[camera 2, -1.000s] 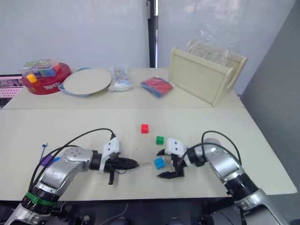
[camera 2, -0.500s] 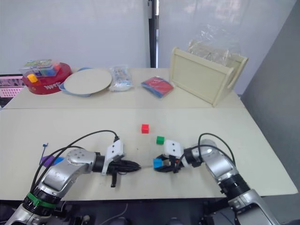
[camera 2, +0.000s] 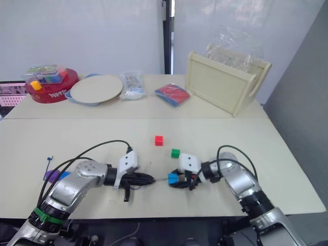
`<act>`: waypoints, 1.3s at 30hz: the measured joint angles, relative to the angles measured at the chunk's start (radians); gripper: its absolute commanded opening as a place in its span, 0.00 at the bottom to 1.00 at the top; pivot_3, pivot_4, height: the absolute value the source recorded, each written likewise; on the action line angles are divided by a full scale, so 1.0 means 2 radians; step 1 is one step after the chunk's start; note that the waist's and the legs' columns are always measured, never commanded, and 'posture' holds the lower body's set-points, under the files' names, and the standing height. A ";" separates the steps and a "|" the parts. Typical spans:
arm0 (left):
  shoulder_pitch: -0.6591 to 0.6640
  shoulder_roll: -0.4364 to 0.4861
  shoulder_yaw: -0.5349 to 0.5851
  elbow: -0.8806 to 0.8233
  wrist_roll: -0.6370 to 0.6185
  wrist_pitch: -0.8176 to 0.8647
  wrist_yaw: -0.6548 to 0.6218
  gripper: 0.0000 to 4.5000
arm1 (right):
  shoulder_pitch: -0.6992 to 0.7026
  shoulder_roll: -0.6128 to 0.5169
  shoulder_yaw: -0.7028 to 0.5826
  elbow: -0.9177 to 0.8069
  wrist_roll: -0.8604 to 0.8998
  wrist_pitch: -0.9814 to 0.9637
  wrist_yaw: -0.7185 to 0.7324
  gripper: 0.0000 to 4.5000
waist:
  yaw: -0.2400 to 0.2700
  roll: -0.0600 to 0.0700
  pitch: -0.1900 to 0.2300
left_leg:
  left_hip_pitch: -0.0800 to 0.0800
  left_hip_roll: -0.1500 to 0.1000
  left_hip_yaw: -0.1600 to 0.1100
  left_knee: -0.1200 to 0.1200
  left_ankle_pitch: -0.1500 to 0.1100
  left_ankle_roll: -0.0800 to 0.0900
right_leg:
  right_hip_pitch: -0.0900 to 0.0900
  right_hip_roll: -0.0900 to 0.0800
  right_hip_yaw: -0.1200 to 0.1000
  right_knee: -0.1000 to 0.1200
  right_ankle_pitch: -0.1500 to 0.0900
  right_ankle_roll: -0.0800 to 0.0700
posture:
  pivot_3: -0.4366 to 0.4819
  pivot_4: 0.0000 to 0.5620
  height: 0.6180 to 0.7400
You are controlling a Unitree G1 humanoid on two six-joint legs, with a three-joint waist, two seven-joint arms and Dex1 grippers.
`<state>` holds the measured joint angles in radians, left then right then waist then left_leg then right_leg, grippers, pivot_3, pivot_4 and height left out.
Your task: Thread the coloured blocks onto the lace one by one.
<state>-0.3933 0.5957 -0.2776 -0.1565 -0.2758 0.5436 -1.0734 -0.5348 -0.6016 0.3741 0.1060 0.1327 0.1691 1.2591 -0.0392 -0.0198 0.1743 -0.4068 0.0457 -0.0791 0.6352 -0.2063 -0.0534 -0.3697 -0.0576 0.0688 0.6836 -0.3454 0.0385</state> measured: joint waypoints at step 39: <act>0.000 0.003 0.013 -0.015 -0.024 0.022 -0.019 0.00 | 0.000 -0.002 0.000 -0.009 -0.017 0.000 0.003 0.30 | 0.000 0.000 0.000 | 0.000 0.000 0.000 0.000 0.000 0.000 | 0.000 0.000 0.000 0.000 0.000 0.000 | 0.48 0.27 1.00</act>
<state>-0.3933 0.6025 -0.2523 -0.1865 -0.3238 0.5876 -1.1124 -0.5349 -0.6057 0.3739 0.0884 0.0986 0.1694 1.2657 -0.0395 -0.0198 0.1743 -0.4064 0.0458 -0.0792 0.6355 -0.2063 -0.0534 -0.3693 -0.0575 0.0688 0.6838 -0.3454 0.0385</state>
